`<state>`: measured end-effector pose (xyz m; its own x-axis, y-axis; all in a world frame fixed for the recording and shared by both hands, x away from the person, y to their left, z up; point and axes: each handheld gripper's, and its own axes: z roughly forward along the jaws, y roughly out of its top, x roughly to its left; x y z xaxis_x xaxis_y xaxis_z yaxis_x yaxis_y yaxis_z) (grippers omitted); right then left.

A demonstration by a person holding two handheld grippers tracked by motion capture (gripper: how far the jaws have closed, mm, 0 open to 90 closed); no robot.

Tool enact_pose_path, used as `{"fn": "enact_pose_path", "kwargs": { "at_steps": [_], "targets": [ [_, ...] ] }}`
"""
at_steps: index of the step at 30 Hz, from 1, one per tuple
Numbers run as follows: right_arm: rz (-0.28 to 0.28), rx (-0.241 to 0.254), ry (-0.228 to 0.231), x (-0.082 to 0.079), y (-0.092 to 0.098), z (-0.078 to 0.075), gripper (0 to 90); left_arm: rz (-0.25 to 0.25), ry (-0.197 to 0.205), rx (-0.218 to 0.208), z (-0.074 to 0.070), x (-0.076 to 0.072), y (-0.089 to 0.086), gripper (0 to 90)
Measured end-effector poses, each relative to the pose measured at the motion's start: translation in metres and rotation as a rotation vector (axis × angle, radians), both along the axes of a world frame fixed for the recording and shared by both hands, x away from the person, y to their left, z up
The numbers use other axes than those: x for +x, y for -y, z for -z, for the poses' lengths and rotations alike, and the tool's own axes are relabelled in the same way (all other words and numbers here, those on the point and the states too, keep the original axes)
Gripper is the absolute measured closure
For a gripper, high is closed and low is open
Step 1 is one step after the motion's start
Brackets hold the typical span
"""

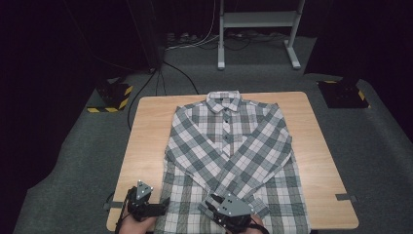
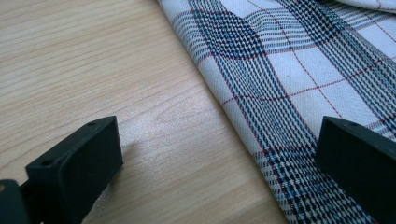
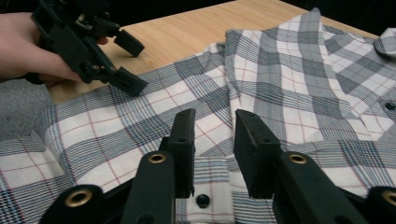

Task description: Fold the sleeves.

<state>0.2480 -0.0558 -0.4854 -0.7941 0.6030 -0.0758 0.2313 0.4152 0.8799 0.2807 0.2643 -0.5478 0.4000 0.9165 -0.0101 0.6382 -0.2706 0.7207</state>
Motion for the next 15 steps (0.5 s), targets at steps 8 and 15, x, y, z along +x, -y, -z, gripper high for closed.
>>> {"fn": "enact_pose_path", "kwargs": {
  "at_steps": [8,15],
  "targets": [
    [0.05,0.025,-0.004,0.011,0.02,0.006,53.3,0.002,0.001,0.002,0.0,0.0,0.0,0.7],
    [0.094,0.027,-0.013,0.018,0.034,0.011,44.7,0.004,0.001,0.003,0.0,0.0,0.001,0.6]
  ]
}}
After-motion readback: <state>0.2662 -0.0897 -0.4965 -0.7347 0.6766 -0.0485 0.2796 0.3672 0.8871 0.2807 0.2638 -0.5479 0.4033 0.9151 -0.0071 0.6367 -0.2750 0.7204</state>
